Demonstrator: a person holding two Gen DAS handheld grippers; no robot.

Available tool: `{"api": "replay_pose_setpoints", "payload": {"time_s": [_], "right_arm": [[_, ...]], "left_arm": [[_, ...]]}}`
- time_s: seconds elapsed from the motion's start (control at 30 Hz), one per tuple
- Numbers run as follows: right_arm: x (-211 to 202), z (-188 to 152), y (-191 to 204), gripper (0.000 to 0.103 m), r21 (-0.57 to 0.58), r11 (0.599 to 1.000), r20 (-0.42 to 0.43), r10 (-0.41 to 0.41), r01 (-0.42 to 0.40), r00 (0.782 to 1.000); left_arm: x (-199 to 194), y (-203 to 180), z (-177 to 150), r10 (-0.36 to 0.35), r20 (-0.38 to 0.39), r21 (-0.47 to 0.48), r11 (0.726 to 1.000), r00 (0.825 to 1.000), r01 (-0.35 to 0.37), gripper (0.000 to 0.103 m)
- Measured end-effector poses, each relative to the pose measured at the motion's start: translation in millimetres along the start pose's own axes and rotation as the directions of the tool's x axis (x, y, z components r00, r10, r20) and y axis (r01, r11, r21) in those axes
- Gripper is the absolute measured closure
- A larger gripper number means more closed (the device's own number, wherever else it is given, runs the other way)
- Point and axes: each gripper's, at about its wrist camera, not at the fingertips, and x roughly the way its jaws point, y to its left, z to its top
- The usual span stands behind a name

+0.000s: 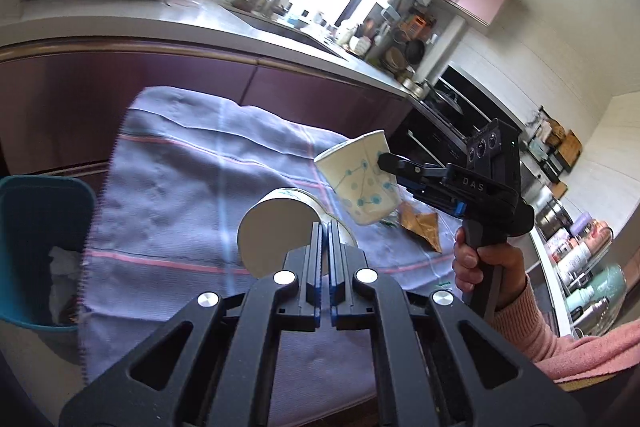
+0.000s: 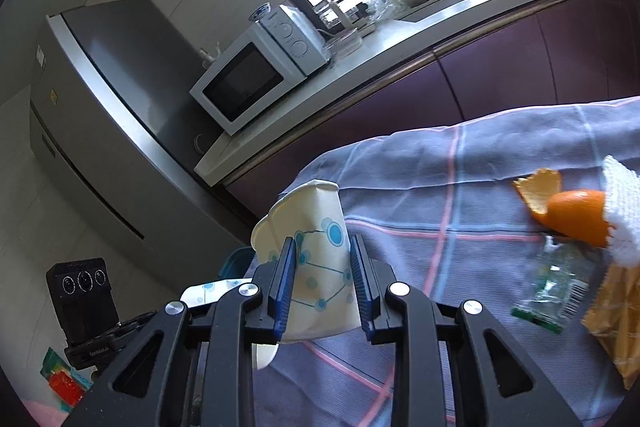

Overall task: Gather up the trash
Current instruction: 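Carry both paper cups to the teal bin and open both grippers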

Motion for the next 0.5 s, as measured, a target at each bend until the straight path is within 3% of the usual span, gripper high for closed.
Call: {"api": "replay_pose_setpoints", "payload": {"time_s": [0.1, 0.27, 0.5], "right_arm": [[33.0, 5.0, 25.8, 0.077, -0.025, 0.999, -0.037, 0.04, -0.041, 0.999], [89.0, 6.7, 69.5, 0.077, -0.064, 0.992, -0.107, 0.101, -0.109, 0.989], [163.9, -0.6, 118.7, 0.077, -0.118, 0.981, -0.238, 0.121, -0.152, 0.964]], "left_arm": [[-36.1, 30.9, 4.9, 0.095, 0.059, -0.036, 0.995, 0.994, -0.093, 0.1], [-85.0, 85.5, 7.9, 0.249, 0.115, -0.112, 0.965, 0.962, -0.236, 0.1], [-102.1, 151.0, 1.9, 0.385, 0.081, -0.199, 0.91, 0.919, -0.364, 0.1]]}}
